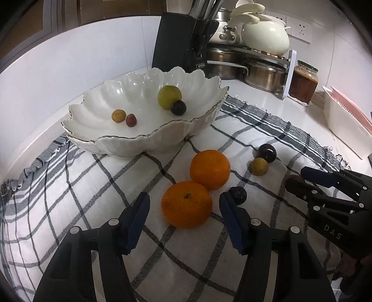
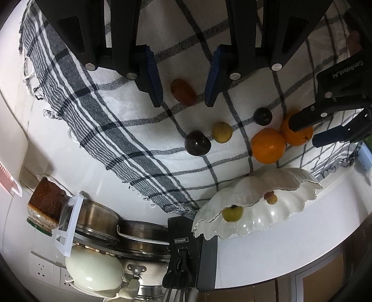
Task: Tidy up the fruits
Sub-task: 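Grasp the large orange with the left tool while the right tool grasps a reddish-brown date, then lift the orange and date and carry both over the white bowl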
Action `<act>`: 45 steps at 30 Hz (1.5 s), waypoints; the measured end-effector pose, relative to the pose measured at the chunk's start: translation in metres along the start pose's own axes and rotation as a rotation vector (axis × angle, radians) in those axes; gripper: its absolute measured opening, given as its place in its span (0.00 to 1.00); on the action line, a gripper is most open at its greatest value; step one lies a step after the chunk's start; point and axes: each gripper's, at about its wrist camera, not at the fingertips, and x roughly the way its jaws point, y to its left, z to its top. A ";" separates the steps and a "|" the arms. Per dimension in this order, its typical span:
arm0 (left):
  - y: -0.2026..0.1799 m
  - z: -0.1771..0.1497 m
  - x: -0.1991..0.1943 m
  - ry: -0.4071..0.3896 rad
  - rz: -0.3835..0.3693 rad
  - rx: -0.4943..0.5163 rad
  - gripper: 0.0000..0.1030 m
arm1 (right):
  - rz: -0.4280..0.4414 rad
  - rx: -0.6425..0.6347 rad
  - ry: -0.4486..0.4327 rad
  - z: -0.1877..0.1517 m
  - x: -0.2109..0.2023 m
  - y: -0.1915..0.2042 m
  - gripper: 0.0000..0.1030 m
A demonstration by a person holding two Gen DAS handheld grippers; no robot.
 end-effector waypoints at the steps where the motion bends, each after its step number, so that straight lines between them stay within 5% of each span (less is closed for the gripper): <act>1: 0.000 0.000 0.001 0.004 -0.002 0.000 0.59 | -0.002 0.000 0.001 0.000 0.001 0.000 0.31; 11: -0.002 0.001 0.011 0.021 -0.009 -0.003 0.46 | -0.011 -0.020 0.004 -0.002 0.004 0.002 0.22; 26: -0.002 0.002 -0.016 -0.016 -0.022 -0.027 0.45 | 0.003 -0.019 -0.056 0.002 -0.020 0.004 0.22; 45: 0.002 0.020 -0.096 -0.196 0.063 -0.102 0.45 | 0.101 -0.098 -0.265 0.033 -0.090 0.022 0.22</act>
